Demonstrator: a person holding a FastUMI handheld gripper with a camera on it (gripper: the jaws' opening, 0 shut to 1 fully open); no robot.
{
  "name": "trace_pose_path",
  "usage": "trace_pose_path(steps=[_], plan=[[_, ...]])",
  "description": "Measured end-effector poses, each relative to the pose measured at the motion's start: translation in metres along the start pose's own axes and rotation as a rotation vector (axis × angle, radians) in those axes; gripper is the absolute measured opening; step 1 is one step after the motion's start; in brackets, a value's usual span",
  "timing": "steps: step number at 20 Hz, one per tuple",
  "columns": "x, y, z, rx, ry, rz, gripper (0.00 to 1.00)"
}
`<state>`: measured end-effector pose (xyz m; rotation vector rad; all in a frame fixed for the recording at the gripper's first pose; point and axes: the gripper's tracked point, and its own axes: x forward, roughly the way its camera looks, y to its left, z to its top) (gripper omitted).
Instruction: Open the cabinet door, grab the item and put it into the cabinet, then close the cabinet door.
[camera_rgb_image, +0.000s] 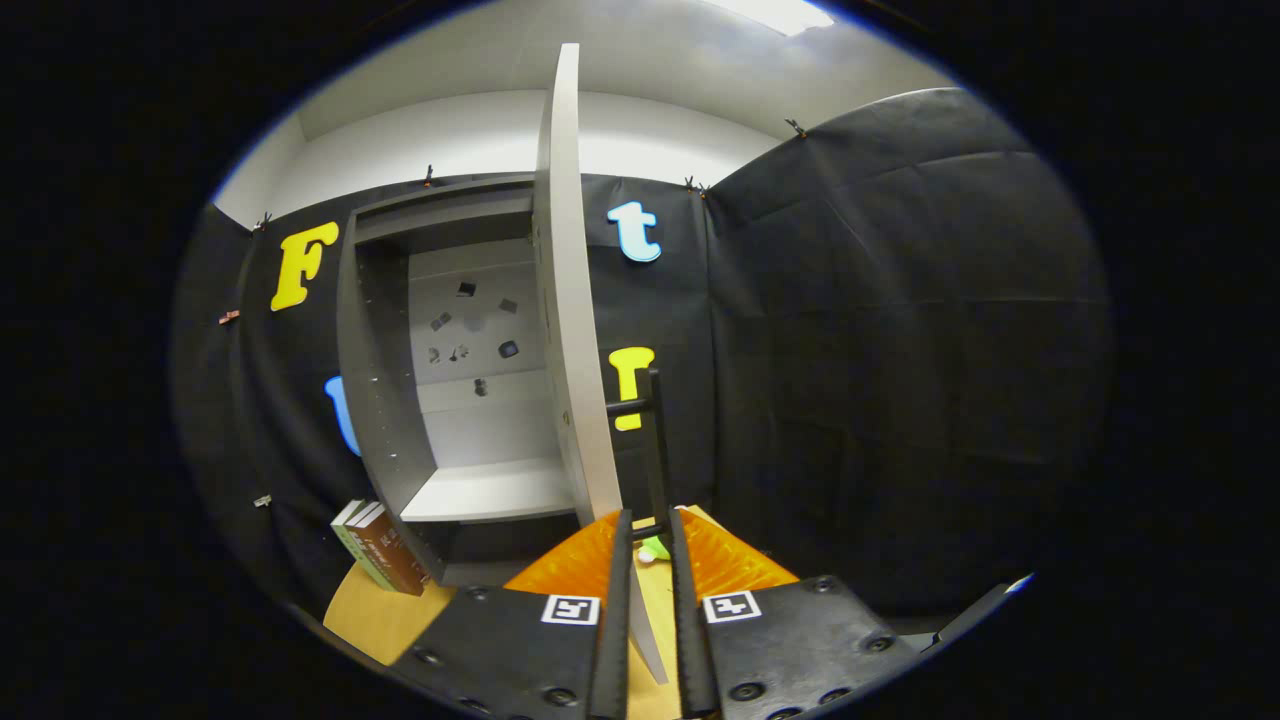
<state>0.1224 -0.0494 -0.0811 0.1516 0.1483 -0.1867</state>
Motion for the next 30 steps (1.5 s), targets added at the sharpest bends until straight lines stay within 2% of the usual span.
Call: trace_pose_path(steps=[1, 4, 7, 12, 15, 18, 24, 29, 30], plan=[[-0.007, -0.001, -0.001, -0.026, -0.008, -0.004, 0.31], [-0.02, 0.007, -0.017, -0.043, 0.023, 0.007, 0.67], [-0.027, 0.05, -0.07, -0.007, 0.136, 0.105, 0.99], [-0.022, 0.102, -0.19, -0.043, 0.363, 0.217, 0.98], [-0.005, 0.114, -0.263, -0.127, 0.46, 0.24, 0.99], [0.012, 0.129, -0.333, -0.139, 0.576, 0.257, 0.99], [0.06, 0.131, -0.414, -0.162, 0.682, 0.213, 0.99], [0.081, 0.13, -0.471, -0.18, 0.761, 0.177, 0.99], [0.082, 0.13, -0.48, -0.193, 0.771, 0.173, 0.91]])
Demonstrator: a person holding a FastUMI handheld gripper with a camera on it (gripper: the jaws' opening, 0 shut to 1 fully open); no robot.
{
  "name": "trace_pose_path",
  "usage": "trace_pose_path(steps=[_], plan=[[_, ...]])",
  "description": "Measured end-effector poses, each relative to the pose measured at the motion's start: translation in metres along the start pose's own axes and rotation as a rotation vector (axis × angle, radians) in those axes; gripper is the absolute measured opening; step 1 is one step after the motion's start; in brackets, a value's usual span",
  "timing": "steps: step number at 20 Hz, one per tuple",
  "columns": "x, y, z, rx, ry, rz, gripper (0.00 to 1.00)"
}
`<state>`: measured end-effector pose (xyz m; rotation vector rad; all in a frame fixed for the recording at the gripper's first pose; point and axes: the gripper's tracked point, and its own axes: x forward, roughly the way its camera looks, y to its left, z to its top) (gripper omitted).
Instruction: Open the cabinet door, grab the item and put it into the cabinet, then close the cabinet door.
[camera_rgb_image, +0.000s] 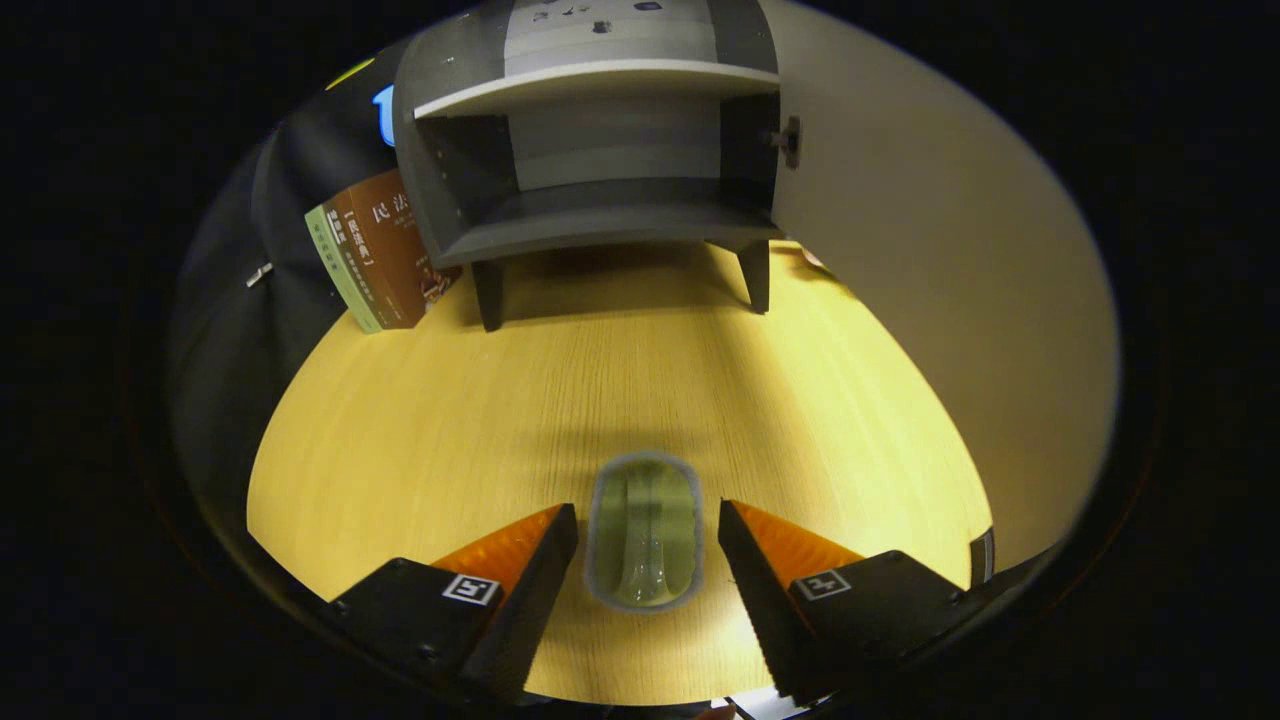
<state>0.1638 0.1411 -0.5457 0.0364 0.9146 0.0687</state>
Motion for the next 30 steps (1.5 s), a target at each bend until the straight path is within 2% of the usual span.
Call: trace_pose_path(steps=[2, 4, 5, 7, 8, 9, 13, 16, 24, 27, 30], plan=[[0.014, 0.001, -0.011, -0.014, 0.029, -0.01, 0.8], [0.02, 0.003, -0.018, -0.032, 0.059, -0.01, 0.63], [0.026, 0.005, -0.011, -0.04, 0.029, -0.01, 0.59], [0.03, -0.004, -0.013, -0.035, 0.035, -0.044, 0.35], [0.017, -0.002, -0.005, -0.033, 0.03, -0.051, 0.24], [0.024, -0.003, -0.008, -0.033, 0.033, -0.053, 0.18], [0.009, -0.003, 0.01, -0.008, 0.013, -0.057, 0.17], [-0.02, 0.001, 0.046, 0.01, -0.032, -0.051, 0.18], [-0.125, 0.007, 0.215, 0.028, -0.24, -0.041, 0.18], [-0.149, 0.012, 0.281, 0.061, -0.29, -0.018, 0.17], [-0.152, 0.017, 0.338, 0.099, -0.311, 0.001, 0.17]])
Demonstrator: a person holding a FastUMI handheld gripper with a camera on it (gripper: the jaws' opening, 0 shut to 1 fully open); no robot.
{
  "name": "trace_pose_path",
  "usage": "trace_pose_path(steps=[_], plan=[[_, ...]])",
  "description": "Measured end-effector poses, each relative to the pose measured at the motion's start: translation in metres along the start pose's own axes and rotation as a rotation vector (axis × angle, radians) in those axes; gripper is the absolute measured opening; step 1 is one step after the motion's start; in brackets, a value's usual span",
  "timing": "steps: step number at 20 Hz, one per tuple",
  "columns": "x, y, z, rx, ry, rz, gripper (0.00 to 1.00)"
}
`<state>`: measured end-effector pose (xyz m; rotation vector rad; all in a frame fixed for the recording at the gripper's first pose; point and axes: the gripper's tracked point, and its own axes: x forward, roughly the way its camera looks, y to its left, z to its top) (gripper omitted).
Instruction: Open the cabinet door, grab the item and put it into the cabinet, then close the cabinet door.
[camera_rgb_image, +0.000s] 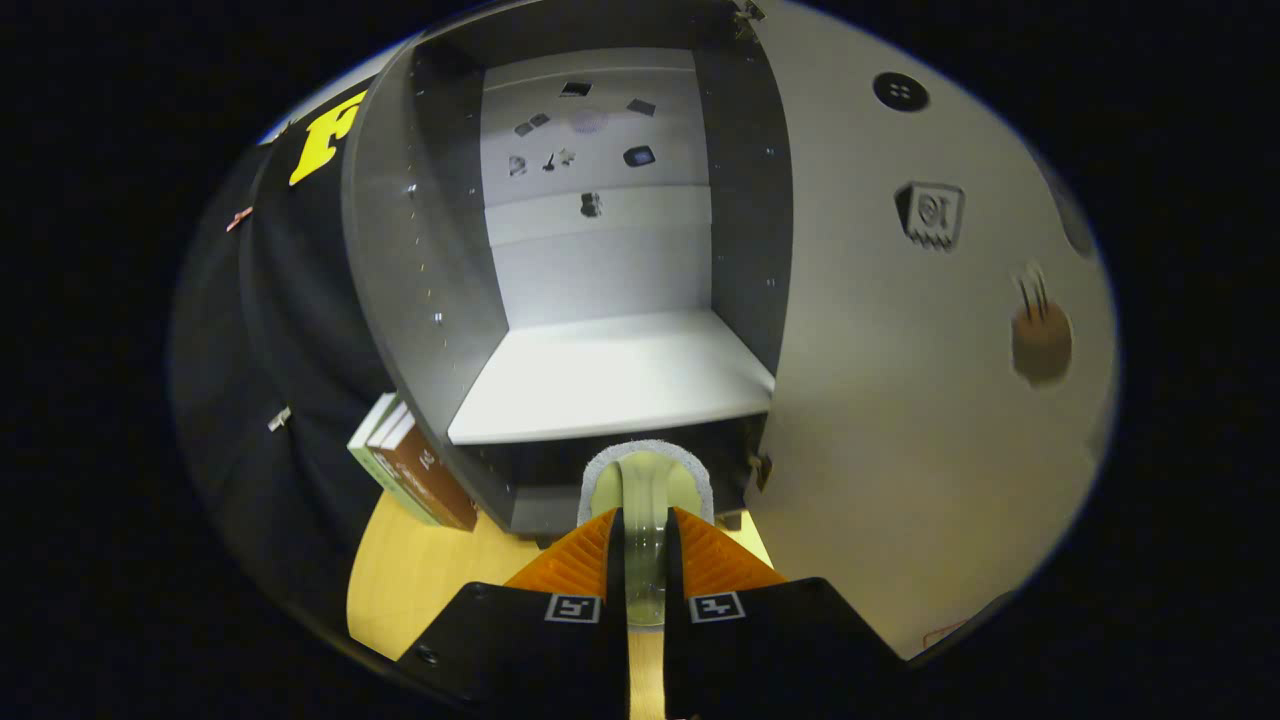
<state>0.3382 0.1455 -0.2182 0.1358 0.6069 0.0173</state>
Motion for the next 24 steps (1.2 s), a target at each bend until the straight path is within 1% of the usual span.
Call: trace_pose_path(steps=[2, 5, 6, 8, 12, 15, 19, 20, 21, 23, 24], plan=[[0.023, 0.009, 0.027, 0.025, 0.002, 0.009, 0.17], [0.068, 0.025, 0.049, 0.012, 0.028, 0.02, 0.17], [0.086, 0.03, 0.056, 0.002, 0.032, 0.01, 0.17], [0.116, 0.036, 0.064, -0.03, 0.039, -0.004, 0.17], [0.173, 0.052, 0.068, -0.056, 0.101, -0.001, 0.18], [0.202, 0.056, 0.07, -0.057, 0.137, -0.003, 0.17], [0.217, 0.05, 0.078, -0.046, 0.157, -0.024, 0.17], [0.22, 0.05, 0.075, -0.037, 0.165, -0.025, 0.2], [0.22, 0.049, 0.073, -0.032, 0.178, -0.03, 0.21], [0.217, 0.047, 0.072, -0.028, 0.186, -0.029, 0.27], [0.215, 0.049, 0.072, -0.023, 0.182, -0.02, 0.38]])
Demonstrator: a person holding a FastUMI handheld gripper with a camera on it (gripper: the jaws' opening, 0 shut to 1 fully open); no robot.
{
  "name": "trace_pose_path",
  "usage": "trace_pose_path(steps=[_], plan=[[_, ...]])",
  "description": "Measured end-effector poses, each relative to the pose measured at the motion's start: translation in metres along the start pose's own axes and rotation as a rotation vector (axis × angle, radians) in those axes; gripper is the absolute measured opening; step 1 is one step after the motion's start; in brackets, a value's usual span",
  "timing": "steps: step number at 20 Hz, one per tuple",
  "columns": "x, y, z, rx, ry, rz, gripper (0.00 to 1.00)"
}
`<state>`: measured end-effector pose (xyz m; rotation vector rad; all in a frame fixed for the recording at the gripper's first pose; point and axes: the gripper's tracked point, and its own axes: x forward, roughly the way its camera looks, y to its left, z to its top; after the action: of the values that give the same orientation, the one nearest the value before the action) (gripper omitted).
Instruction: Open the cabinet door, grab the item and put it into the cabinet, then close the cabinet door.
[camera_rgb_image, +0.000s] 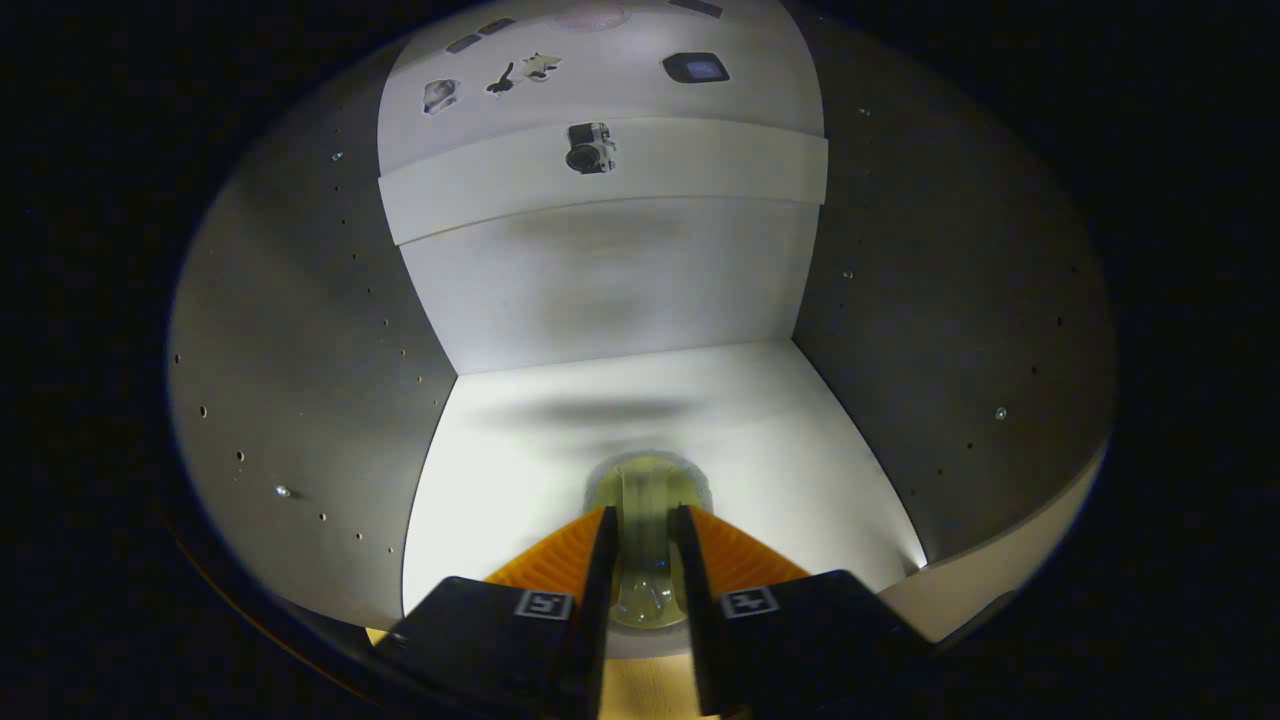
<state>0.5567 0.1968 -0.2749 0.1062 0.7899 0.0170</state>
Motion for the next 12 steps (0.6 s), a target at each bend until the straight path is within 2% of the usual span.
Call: trace_pose_path(steps=[5, 8, 12], plan=[[-0.038, -0.001, 0.017, 0.033, -0.121, 0.031, 0.98], [-0.083, 0.002, 0.031, 0.019, -0.258, 0.05, 0.99], [-0.168, 0.0, 0.046, 0.017, -0.447, 0.055, 0.98]])
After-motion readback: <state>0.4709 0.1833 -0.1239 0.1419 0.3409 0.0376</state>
